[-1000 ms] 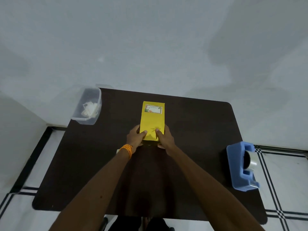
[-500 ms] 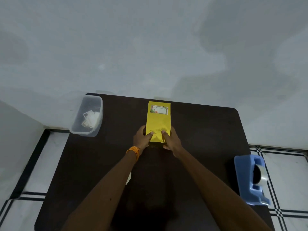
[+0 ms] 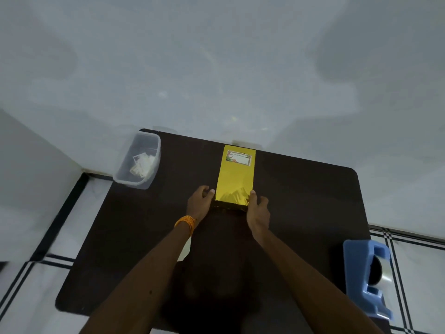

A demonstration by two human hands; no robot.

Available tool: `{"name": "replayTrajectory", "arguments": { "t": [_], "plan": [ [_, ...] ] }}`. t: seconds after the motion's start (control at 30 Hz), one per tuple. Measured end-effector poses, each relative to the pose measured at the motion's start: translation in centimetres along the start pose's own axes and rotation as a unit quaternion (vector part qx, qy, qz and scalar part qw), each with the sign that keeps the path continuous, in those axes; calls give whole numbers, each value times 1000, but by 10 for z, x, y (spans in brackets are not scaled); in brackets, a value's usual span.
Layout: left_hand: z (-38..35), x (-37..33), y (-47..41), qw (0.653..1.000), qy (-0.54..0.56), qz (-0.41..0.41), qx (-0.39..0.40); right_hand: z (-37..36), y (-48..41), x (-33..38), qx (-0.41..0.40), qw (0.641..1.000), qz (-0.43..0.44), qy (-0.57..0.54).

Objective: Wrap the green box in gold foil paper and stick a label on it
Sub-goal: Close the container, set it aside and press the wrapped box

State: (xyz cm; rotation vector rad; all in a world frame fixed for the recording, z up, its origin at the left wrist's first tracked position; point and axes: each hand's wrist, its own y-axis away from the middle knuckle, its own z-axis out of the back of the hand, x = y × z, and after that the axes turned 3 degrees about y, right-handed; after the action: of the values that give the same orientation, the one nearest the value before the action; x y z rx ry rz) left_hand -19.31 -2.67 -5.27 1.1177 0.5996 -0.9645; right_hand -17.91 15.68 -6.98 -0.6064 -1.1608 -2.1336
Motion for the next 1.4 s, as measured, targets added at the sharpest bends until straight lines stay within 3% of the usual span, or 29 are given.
{"name": "replayTrajectory", "arguments": {
  "t": [0.3,0.4,0.53,0.6,0.73,0.97,1.1,1.27,1.4],
  "plan": [
    [44,63,58,993,-15,25,-114,-37,66,-27,-37,996,63,55],
    [54,90,84,994,-38,25,-95,-56,86,-39,23,982,137,126],
    [59,124,107,991,-125,-4,-56,-82,99,-51,132,887,357,259],
    [59,133,117,988,-139,-30,-55,-94,108,-55,183,841,420,288],
    [51,133,124,985,-152,-68,-55,-108,115,-60,164,753,538,341],
    [46,138,113,970,-208,-105,-62,-116,109,-70,120,725,545,405],
    [50,133,103,975,-185,-108,-62,-108,102,-58,142,752,512,389],
    [56,89,82,996,37,-77,-1,-76,90,-20,199,897,371,139],
    [40,39,59,988,77,-135,6,-46,84,9,143,946,291,2]
  ]
}}
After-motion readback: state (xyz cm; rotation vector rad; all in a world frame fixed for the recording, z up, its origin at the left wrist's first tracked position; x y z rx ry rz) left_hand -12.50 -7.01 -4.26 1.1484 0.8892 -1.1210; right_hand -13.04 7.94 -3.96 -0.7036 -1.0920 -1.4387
